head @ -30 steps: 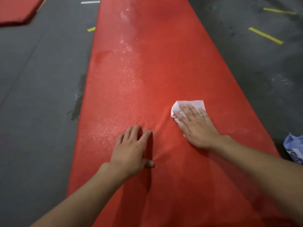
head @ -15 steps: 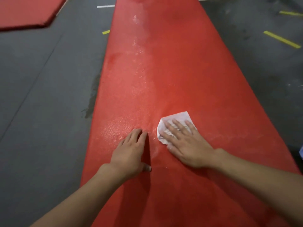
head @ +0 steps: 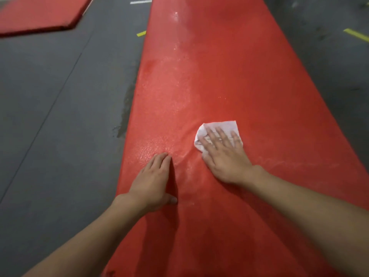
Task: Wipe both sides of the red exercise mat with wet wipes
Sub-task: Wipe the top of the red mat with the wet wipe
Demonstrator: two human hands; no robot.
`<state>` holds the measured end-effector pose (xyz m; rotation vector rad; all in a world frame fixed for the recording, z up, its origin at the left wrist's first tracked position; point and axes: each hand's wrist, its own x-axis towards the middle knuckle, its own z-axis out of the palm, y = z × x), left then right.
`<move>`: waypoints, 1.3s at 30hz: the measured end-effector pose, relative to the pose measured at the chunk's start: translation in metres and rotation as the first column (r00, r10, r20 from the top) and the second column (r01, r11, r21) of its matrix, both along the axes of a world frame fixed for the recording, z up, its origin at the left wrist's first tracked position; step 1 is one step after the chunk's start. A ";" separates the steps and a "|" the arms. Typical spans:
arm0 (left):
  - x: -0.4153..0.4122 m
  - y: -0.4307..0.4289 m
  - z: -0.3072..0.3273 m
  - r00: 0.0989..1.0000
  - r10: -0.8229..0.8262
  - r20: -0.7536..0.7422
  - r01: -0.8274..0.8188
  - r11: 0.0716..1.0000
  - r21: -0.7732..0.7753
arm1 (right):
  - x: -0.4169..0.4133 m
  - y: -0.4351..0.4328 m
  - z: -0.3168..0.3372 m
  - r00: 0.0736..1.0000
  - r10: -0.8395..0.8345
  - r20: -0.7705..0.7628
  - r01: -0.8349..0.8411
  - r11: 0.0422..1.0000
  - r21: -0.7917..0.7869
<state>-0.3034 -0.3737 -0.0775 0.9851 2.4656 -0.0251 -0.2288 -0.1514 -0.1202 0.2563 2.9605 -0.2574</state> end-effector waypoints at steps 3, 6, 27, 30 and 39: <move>0.008 0.000 0.000 0.991 0.087 -0.106 -0.089 0.996 -0.018 | 0.018 -0.031 -0.002 0.960 0.280 0.012 -0.279 0.960 -0.020; 0.010 -0.005 0.000 0.970 0.166 -0.176 -0.175 0.984 -0.040 | 0.002 -0.005 0.003 0.949 0.313 0.037 -0.310 0.948 -0.070; -0.015 -0.031 -0.011 0.923 0.365 -0.124 -0.308 0.891 0.335 | -0.048 -0.047 -0.003 0.990 0.141 0.005 -0.141 0.990 0.008; -0.015 -0.029 -0.008 0.932 0.326 -0.159 -0.263 0.909 0.324 | -0.031 -0.079 -0.009 0.928 0.371 -0.022 -0.371 0.928 -0.003; -0.017 -0.037 0.003 0.864 0.482 -0.145 -0.399 0.832 0.384 | -0.045 -0.101 -0.012 0.934 0.350 -0.076 -0.353 0.935 -0.033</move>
